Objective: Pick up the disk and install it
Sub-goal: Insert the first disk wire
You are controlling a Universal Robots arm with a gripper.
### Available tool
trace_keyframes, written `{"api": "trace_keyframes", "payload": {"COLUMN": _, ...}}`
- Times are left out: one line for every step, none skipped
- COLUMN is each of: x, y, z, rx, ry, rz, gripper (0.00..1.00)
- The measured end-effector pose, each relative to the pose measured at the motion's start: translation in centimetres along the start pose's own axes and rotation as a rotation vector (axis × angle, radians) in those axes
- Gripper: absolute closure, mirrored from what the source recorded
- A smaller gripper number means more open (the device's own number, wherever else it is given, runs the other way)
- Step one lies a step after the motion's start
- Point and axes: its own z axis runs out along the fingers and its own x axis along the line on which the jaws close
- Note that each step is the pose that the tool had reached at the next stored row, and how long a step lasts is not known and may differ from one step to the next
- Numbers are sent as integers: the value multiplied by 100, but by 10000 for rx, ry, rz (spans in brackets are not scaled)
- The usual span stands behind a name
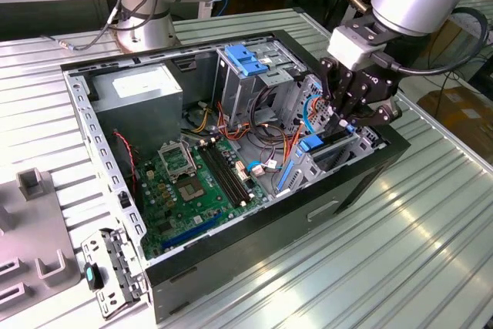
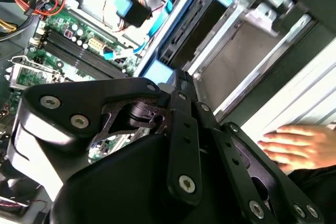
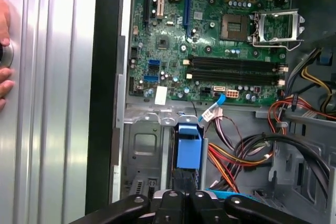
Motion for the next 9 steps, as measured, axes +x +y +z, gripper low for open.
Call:
{"api": "trace_keyframes", "payload": {"x": 2, "y": -26, "z": 1, "rx": 0, "ry": -2, "rz": -122, "gripper": 89}}
{"api": "trace_keyframes", "payload": {"x": 3, "y": -44, "z": 1, "rx": 0, "ry": -4, "rz": -203, "gripper": 89}}
{"api": "trace_keyframes", "payload": {"x": 5, "y": -64, "z": 2, "rx": 0, "ry": -5, "rz": -278, "gripper": 89}}
{"api": "trace_keyframes", "payload": {"x": 8, "y": -101, "z": 3, "rx": -3, "ry": -8, "rz": -362, "gripper": 89}}
{"api": "trace_keyframes", "payload": {"x": 9, "y": -123, "z": 3, "rx": -4, "ry": -8, "rz": -399, "gripper": 89}}
{"api": "trace_keyframes", "payload": {"x": 11, "y": -137, "z": 3, "rx": -5, "ry": -9, "rz": -411, "gripper": 89}}
{"api": "trace_keyframes", "payload": {"x": 12, "y": -157, "z": 4, "rx": -8, "ry": -16, "rz": -420, "gripper": 89}}
{"api": "trace_keyframes", "payload": {"x": 14, "y": -178, "z": 4, "rx": -11, "ry": -17, "rz": -428, "gripper": 89}}
{"api": "trace_keyframes", "payload": {"x": 15, "y": -192, "z": 3, "rx": -15, "ry": -18, "rz": -432, "gripper": 89}}
